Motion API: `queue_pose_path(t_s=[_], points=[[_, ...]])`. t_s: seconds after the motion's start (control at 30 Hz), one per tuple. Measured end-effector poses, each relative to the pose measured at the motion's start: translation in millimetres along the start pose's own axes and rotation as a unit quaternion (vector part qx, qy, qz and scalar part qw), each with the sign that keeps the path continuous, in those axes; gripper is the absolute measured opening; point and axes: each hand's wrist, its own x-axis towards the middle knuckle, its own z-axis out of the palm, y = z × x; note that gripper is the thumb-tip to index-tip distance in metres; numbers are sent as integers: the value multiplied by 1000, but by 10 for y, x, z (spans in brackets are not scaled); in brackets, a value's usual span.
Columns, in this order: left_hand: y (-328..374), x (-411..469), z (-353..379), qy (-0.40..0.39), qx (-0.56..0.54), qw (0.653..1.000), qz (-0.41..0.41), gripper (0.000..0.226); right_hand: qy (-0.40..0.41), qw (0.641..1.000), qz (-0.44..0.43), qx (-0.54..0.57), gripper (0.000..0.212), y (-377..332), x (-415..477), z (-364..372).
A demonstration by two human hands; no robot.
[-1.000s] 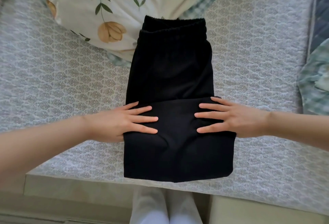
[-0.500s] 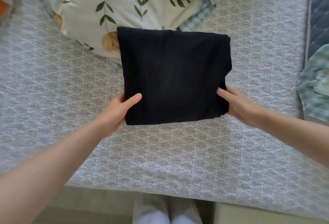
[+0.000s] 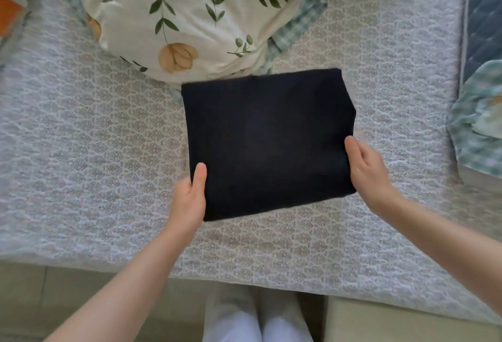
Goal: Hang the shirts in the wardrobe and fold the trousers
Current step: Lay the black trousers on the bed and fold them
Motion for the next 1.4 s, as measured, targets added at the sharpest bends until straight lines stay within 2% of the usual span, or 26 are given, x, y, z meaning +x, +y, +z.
queue_pose_path(t_s=[0.07, 0.13, 0.2, 0.23, 0.3, 0.37, 0.43, 0.5, 0.63, 0.73, 0.87, 1.13, 1.2, 1.27, 1.4], points=[[-229, -154, 0, -12, 19, 999, -37, 69, -4, 998, 43, -36, 47, 160, -160, -37], [-407, -298, -1, -38, 18, 997, -64, 66, -47, 990, 96, -93, 43, 354, -275, -63], [-484, -380, 5, -62, 2, 995, -76, 48, -77, 975, 138, -155, 30, 455, -327, -106], [-476, -388, -1, -61, -4, 995, -74, 34, -60, 972, 141, -176, 20, 440, -332, -134], [-385, -357, -20, -32, 1, 998, -46, 22, 12, 980, 95, -177, 19, 351, -317, -207], [-239, -252, -47, 21, 14, 1000, 5, 35, 46, 992, 33, -113, 23, 251, -255, -263], [-52, -115, -64, 60, 19, 996, 58, 48, -8, 998, 6, -57, 28, 152, -219, -257], [143, 79, -45, 74, 21, 993, 95, 54, -61, 997, -3, -47, 30, 81, -201, -224], [451, 483, 11, 71, 68, 991, 92, 48, -85, 994, -36, -56, 21, -76, -147, -176], [573, 590, 40, 72, 63, 988, 120, 32, -30, 992, -71, -101, 24, -81, -81, -161], [574, 673, 58, 114, 70, 979, 153, 37, 40, 991, -44, -122, 30, -77, 82, -95], [496, 787, 173, 169, 92, 978, 78, 41, 38, 981, 53, -182, 50, 127, 309, -21], [500, 737, 187, 173, 49, 983, 45, 34, 56, 979, 21, -195, 47, 100, 302, -19], [468, 629, 178, 169, 22, 985, 32, 37, 67, 982, -35, -174, 51, 52, 278, -18], [250, 343, 154, 136, 17, 990, 28, 47, 1, 986, -68, -152, 69, 45, 172, 19]])
